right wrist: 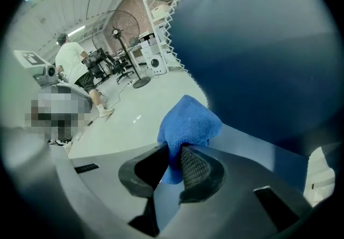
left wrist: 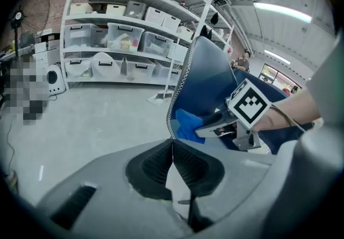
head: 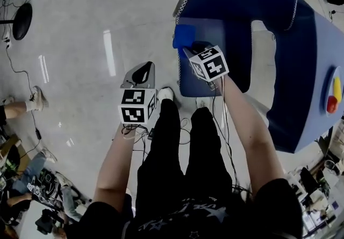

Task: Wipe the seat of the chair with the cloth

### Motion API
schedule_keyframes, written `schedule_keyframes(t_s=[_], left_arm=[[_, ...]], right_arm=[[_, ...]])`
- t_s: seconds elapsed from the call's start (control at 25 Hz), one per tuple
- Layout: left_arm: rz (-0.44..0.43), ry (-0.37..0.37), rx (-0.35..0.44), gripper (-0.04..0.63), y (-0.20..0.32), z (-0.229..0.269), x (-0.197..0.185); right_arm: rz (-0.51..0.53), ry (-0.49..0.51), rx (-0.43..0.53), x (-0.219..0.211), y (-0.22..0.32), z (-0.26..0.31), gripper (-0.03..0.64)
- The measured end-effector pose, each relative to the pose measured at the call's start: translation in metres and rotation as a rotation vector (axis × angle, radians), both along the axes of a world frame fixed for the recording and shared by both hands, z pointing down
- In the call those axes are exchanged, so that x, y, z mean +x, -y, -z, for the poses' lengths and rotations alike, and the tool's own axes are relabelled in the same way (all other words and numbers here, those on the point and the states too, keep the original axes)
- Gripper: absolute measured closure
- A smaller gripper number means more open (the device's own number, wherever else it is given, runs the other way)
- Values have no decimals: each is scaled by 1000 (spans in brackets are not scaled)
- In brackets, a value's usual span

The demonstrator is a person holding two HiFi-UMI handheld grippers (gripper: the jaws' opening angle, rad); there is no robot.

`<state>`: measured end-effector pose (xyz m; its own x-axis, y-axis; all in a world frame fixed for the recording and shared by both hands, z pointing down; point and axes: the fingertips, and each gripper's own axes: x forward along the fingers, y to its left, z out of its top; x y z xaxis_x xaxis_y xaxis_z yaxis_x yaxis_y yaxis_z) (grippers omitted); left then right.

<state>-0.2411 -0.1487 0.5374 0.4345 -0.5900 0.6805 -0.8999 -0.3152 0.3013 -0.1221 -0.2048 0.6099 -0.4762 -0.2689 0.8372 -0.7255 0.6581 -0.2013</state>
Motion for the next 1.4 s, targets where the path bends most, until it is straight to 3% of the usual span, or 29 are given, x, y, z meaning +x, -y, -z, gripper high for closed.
schedule_keyframes(t_s=[0.36,0.88,1.4], left_arm=[[-33,23,-39,575,12,-21,15],[-61,52,-74,575,18,-28,62],[-122,56,-99,575,23,-31,150]], right_arm=[[97,-109,-2,10,26,-50,561],[-71,-112,-32,94,46,-59,561],[-198,-168,-32,221,51,-56,561]])
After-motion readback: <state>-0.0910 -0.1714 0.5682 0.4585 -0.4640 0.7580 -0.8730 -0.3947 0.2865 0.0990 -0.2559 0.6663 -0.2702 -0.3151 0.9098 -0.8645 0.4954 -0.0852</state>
